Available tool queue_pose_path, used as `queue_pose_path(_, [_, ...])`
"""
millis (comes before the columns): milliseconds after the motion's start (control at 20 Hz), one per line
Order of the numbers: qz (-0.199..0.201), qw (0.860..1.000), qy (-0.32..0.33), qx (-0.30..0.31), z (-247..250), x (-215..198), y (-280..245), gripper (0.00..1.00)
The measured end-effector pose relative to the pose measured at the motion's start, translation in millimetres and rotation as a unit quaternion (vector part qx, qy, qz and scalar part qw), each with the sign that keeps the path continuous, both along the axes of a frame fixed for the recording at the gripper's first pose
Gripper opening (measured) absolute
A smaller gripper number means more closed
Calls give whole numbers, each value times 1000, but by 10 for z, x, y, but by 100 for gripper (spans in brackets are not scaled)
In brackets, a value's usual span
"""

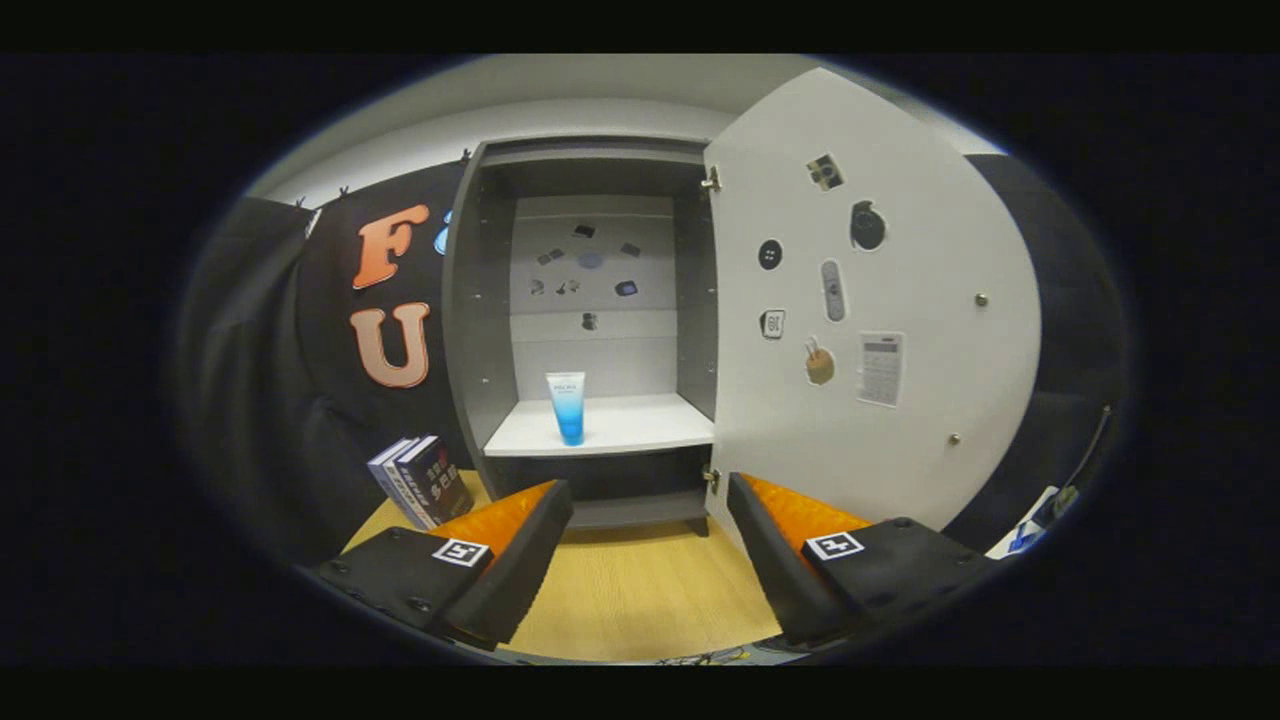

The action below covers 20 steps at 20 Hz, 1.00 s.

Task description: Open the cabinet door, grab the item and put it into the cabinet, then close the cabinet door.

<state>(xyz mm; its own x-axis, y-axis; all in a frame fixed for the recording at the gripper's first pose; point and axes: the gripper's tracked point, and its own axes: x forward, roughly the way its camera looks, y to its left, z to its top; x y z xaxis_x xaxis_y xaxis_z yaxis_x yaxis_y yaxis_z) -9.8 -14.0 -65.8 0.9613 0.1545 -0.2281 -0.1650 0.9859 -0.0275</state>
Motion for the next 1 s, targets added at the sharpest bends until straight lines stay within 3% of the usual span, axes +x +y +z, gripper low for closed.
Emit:
queue_pose_path(450, [-39, 999, -9, 6, 90, -385, -1424, 100])
queue_pose_path(1000, [-56, 998, 1, 10, -63, -17, -2506, 98])
